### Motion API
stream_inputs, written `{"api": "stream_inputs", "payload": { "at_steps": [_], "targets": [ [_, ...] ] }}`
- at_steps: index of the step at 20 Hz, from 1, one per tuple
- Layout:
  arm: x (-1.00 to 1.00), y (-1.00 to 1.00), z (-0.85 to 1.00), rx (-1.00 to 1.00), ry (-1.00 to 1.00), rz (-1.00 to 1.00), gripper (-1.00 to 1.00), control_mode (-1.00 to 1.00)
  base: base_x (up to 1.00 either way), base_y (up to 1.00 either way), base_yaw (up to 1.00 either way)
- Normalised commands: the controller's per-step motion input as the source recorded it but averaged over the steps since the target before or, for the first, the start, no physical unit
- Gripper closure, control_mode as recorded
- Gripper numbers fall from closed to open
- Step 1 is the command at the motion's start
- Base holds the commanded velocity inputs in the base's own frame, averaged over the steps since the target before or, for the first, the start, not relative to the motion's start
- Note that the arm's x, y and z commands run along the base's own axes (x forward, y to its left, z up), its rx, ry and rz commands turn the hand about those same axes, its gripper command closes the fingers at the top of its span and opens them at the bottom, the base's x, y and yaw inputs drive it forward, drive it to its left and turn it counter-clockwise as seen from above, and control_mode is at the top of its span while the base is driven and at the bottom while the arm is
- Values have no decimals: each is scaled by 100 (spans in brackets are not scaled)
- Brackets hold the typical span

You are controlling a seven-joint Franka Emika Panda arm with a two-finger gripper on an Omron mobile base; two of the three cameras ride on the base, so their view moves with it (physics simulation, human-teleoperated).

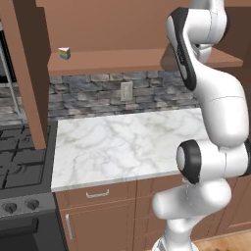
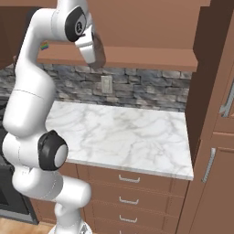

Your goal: Pick the candle and jar from the dining table and place them in the open cabinet. Close the cabinet after placing the objects.

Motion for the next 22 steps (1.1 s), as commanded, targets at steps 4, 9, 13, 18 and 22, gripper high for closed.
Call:
{"api": "stream_inputs", "payload": {
  "at_steps": [4, 9, 13, 18, 22],
  "targets": [
    [11, 0, 0, 0, -1, 0, 100, -100, 0, 0, 0],
    [22, 0, 0, 0, 0, 0, 100, -100, 0, 0, 0],
    [29, 0, 0, 0, 0, 0, 100, -100, 0, 0, 0],
    [33, 0, 0, 0, 0, 0, 100, -100, 0, 0, 0],
    [25, 0, 0, 0, 0, 0, 100, -100, 0, 0, 0]
  ]
}}
